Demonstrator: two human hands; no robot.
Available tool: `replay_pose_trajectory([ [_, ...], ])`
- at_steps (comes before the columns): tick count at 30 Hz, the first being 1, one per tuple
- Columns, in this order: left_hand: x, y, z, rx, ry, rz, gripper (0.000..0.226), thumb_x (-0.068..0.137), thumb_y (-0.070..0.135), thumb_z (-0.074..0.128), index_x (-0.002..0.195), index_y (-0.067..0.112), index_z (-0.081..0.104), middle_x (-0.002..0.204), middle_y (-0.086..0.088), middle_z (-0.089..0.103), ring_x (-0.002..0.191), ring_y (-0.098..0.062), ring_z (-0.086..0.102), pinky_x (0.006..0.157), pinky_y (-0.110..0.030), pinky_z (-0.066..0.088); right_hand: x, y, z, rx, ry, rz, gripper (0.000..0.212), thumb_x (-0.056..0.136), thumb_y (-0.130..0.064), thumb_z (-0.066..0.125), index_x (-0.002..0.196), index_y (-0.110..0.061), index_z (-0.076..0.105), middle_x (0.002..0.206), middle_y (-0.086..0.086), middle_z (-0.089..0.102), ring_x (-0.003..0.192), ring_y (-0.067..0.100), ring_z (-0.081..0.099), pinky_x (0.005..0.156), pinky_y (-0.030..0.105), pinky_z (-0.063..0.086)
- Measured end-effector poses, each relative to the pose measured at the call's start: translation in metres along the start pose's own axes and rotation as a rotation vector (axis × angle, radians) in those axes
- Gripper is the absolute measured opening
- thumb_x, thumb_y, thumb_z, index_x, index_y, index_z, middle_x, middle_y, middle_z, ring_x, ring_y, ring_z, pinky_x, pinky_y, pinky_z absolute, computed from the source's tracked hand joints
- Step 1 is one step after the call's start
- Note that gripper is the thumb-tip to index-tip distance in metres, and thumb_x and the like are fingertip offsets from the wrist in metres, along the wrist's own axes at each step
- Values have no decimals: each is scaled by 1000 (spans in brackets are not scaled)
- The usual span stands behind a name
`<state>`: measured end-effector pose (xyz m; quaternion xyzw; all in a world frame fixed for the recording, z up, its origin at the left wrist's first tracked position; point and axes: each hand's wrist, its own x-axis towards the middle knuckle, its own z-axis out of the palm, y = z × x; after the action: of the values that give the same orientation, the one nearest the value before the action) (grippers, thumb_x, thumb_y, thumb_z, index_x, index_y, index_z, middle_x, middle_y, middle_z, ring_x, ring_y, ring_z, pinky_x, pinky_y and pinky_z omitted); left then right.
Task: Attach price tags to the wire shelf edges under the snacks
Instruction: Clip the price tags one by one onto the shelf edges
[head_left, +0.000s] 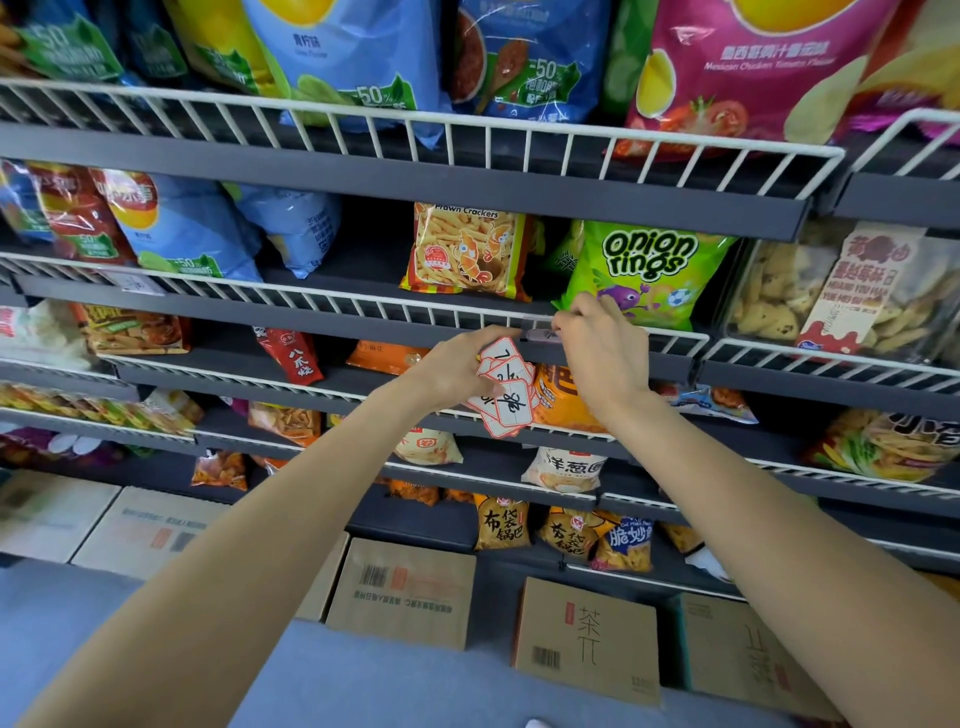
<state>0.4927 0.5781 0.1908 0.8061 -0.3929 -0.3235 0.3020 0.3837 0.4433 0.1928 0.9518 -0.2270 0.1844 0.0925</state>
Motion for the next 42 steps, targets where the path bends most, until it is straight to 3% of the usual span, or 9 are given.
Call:
replay_pose_trajectory([
  [8, -2, 3, 1, 5, -2, -14, 70, 86, 4, 64, 142, 30, 31, 119, -10, 61, 105, -23, 64, 84, -37, 55, -3, -2, -10, -48, -31, -86, 43, 60, 13, 72, 100, -2, 66, 85, 16, 65, 78, 35, 63, 44, 28, 41],
  [14, -1, 5, 1, 10, -8, -17, 71, 86, 4, 64, 142, 30, 30, 118, -11, 60, 105, -23, 63, 85, -41, 55, -5, 0, -12, -119, -78, -110, 38, 49, 10, 80, 84, 0, 69, 82, 16, 65, 75, 34, 64, 40, 26, 42],
  [18, -1, 7, 0, 23, -2, -24, 72, 86, 4, 64, 144, 29, 29, 119, -9, 60, 106, -23, 62, 87, -38, 54, -10, -3, -13, -99, -132, -65, 31, 67, 9, 70, 96, 0, 68, 95, 16, 62, 88, 33, 60, 47, 32, 46],
  [22, -1, 16, -3, 61, 29, -24, 70, 87, 5, 63, 144, 24, 29, 128, -8, 56, 114, -24, 57, 90, -34, 48, -11, -2, -21, -81, -179, -61, 36, 85, 6, 51, 119, -4, 57, 120, 12, 51, 109, 28, 51, 68, 35, 48],
  [27, -1, 31, -5, 117, 102, -32, 69, 88, 7, 62, 146, 21, 28, 141, -10, 46, 126, -28, 48, 98, -36, 42, -5, -3, -32, -72, -249, -51, 36, 86, 6, 48, 117, -8, 59, 116, 10, 54, 105, 27, 57, 71, 33, 48],
  [31, -8, 37, -10, 70, 237, -62, 64, 89, 7, 61, 145, 16, 31, 141, -11, 47, 129, -28, 45, 99, -35, 42, -3, -4, -37, -23, -311, -37, 32, 87, 3, 50, 117, -7, 58, 117, 12, 50, 104, 29, 57, 68, 35, 43],
  [35, -25, 42, -17, -21, 419, -96, 66, 93, 12, 56, 149, 13, 20, 152, -9, 31, 138, -27, 33, 95, -27, 40, -2, -8, -44, 52, -423, -20, 34, 90, 3, 46, 122, -6, 53, 128, 17, 39, 109, 34, 54, 76, 41, 45],
  [38, -38, 42, -20, -95, 557, -85, 58, 92, 15, 58, 144, 10, 33, 143, -11, 46, 130, -28, 44, 96, -32, 44, -2, -3, -41, 164, -501, 3, 31, 92, -1, 45, 122, -5, 52, 132, 16, 35, 112, 34, 52, 80, 42, 44],
  [42, -59, 45, -21, -203, 718, -59, 28, 90, 11, 59, 118, 8, 54, 114, -8, 66, 107, -24, 60, 94, -34, 46, -4, 6, -39, 437, -532, 44, 34, 94, -13, 50, 125, -1, 52, 129, 16, 39, 108, 32, 53, 88, 37, 43],
])
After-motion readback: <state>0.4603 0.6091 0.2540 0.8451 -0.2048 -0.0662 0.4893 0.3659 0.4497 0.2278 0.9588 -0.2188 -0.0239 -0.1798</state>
